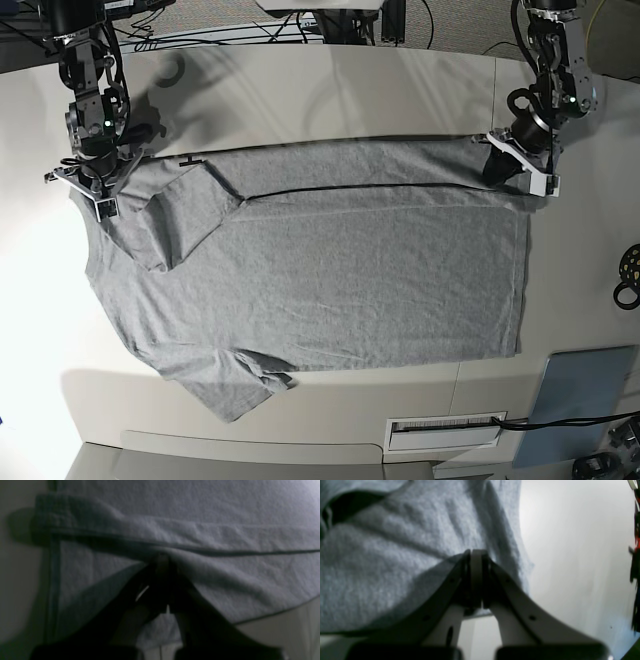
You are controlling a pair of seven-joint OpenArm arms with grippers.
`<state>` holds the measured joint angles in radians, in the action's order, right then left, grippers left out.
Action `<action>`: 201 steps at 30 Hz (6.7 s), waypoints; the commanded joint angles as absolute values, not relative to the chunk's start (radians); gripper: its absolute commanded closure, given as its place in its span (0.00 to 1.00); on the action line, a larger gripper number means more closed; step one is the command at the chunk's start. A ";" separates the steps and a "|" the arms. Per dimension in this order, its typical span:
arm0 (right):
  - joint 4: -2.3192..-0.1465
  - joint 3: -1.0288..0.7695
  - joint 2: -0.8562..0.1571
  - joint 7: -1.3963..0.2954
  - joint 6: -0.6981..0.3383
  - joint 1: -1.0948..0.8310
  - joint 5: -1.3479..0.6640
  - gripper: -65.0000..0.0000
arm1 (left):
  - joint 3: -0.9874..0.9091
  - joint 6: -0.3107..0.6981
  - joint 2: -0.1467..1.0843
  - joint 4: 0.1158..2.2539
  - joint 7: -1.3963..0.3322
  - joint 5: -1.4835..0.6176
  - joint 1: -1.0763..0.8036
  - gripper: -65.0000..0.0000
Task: Fold the T-shirt properly
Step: 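Drag the shirt further toward the robot base, then open both grippers, then move right gripper to the sleeve, left gripper to the opposite hem corner, then grasp the opposite side edge with both grippers and lift it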
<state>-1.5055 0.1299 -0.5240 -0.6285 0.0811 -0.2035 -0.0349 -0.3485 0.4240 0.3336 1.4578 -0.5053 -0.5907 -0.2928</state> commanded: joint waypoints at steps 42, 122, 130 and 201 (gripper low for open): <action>-1.861 -0.048 -0.543 -0.619 0.124 -0.638 0.044 1.00 | -0.385 0.616 0.374 1.523 -0.550 -0.501 -0.729 1.00; -1.995 -0.047 -0.540 -0.603 0.258 -0.430 0.149 0.71 | -0.343 0.465 0.441 1.103 -0.612 -0.542 0.258 0.65; -1.995 -0.047 -0.540 -0.630 0.258 -0.430 0.149 0.71 | -0.097 0.339 0.441 0.826 -0.554 -0.376 0.471 0.65; -0.423 0.276 -0.357 -0.564 -0.291 0.759 -0.113 0.65 | 0.037 0.443 0.443 0.684 -0.699 -0.487 0.529 1.00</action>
<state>-0.4240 0.2760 -0.3504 -0.5076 -0.2882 0.7513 -0.1333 0.0341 0.4488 0.4351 0.6857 -0.6468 -0.5175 0.5240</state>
